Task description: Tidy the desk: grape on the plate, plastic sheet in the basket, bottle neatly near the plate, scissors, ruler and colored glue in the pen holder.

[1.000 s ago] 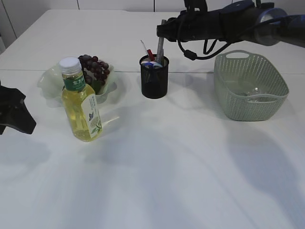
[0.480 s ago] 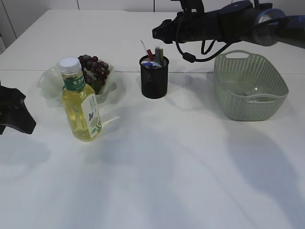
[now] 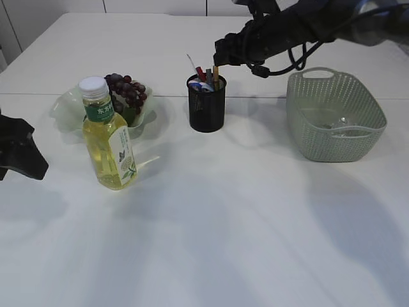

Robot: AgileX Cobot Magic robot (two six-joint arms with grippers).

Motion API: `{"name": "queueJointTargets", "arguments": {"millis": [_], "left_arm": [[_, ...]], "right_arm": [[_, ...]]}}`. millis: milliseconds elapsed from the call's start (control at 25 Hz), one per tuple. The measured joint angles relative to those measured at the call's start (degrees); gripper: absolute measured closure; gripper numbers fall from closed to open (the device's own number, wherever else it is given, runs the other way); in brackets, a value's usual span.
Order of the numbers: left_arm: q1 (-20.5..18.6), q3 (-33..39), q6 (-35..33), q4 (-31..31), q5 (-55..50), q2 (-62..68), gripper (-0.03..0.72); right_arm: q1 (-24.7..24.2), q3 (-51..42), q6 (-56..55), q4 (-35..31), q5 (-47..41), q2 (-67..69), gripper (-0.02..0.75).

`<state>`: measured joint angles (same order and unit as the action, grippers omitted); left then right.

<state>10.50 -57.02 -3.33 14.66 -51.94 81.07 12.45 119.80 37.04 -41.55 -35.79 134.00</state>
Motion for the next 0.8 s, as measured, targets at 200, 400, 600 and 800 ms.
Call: {"name": "queueJointTargets", "arguments": {"millis": [200, 400, 600, 800], "left_arm": [[0.00, 0.00, 0.00, -0.02, 0.00, 0.00, 0.200], [0.00, 0.00, 0.00, -0.12, -0.11, 0.00, 0.200], [-0.11, 0.00, -0.10, -2.18, -0.23, 0.00, 0.200], [-2.89, 0.00, 0.24, -2.52, 0.62, 0.00, 0.200]], "right_arm": [[-0.10, 0.00, -24.50, 24.18, -12.78, -7.37, 0.373], [-0.10, 0.12, -31.91, 32.00, -23.68, -14.16, 0.373], [-0.10, -1.31, -34.73, 35.78, -31.11, -16.70, 0.373], [-0.10, -9.97, -35.13, 36.25, -31.78, -22.28, 0.373]]}}
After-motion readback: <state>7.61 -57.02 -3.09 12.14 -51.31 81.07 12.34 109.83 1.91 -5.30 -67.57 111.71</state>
